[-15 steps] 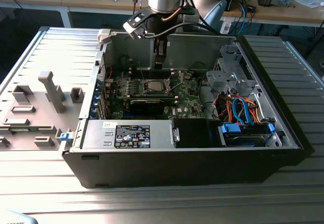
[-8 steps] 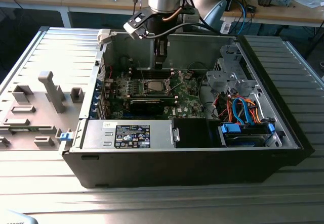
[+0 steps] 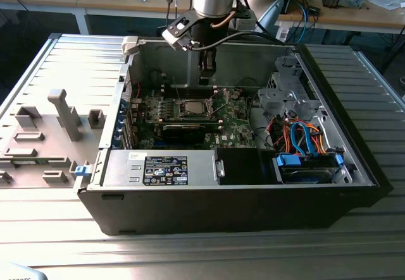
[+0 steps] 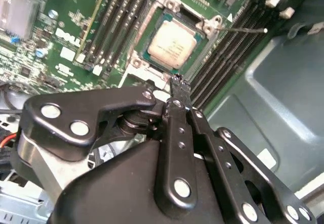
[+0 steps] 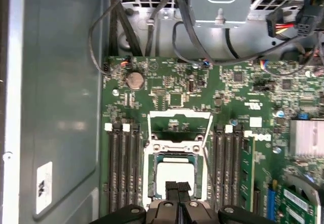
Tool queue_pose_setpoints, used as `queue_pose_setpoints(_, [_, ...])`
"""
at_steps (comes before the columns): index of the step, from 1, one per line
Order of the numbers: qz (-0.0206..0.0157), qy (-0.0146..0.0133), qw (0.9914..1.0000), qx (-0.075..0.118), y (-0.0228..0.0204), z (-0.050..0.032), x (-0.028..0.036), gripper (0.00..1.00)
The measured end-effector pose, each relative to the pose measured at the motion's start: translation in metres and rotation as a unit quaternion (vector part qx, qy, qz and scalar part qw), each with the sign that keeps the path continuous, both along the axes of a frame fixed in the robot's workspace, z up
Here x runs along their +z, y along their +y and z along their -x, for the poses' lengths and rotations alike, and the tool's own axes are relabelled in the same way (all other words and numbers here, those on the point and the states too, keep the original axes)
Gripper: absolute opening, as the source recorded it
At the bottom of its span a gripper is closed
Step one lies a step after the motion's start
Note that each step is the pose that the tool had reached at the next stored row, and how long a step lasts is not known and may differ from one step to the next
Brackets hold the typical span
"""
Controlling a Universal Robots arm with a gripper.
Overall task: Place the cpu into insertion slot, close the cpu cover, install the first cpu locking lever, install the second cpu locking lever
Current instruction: 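Close the cpu cover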
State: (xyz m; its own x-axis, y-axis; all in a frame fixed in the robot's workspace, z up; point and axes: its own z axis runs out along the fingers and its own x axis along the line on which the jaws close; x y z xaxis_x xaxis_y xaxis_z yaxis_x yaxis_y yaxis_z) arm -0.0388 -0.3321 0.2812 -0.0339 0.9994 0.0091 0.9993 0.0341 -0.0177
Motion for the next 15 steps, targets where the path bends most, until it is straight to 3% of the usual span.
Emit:
queue_pose_setpoints(4, [0.0014, 0.0018, 1.00000, 0.000, -0.0006, -0.0054, -0.0003, 0.11])
queue_pose_setpoints(8, [0.0066, 0.0068, 0.99995, 0.000, -0.0017, -0.0181, -0.0009, 0.11])
queue_pose_setpoints(12, [0.0143, 0.0125, 0.99982, 0.000, -0.0019, -0.0329, -0.0025, 0.11])
queue_pose_setpoints(15, [0.0155, 0.0137, 0.99979, 0.001, -0.0020, -0.0379, -0.0034, 0.11])
